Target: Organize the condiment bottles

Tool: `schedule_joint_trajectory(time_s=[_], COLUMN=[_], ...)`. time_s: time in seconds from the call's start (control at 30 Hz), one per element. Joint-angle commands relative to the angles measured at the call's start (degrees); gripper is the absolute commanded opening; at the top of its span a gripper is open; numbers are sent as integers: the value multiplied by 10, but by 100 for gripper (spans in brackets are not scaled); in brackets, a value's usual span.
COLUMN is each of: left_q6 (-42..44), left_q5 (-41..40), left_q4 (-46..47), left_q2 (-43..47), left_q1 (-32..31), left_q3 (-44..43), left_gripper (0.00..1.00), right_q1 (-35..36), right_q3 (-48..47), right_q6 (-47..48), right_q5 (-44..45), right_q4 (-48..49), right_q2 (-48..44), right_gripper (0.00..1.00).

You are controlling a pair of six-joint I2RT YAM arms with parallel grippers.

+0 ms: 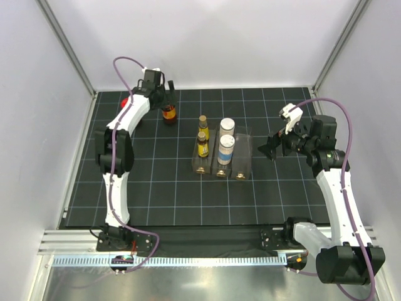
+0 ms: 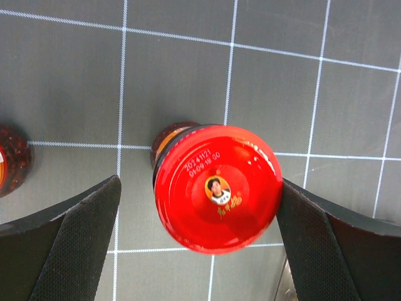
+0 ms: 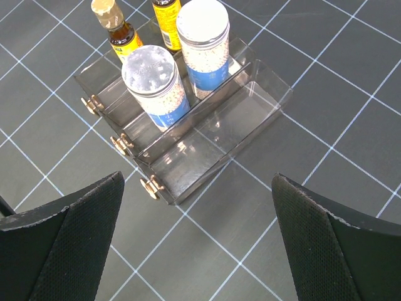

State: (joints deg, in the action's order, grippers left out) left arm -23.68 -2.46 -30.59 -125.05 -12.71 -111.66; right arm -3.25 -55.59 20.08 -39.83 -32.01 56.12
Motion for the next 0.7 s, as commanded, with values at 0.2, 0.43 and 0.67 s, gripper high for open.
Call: schedule_joint_trajectory(time_s=[0.2, 0.43, 0.67], left_q6=[35, 50, 72], left_q5=[-12, -40, -70], left_q4=[-58, -83, -82], left_q2=[-55, -84, -85], left_q1=[-6, -18, -29], left_q3=[-97, -133, -137], left_gripper=[100, 99, 66], right_q1=[-3, -3, -3], right_q3=[2, 3, 4], right_q6=[-6, -6, -5], right_q5=[-8, -9, -8], right_q4=[24, 24, 24], right_q2=[0, 3, 4], right_gripper=[100, 100, 100])
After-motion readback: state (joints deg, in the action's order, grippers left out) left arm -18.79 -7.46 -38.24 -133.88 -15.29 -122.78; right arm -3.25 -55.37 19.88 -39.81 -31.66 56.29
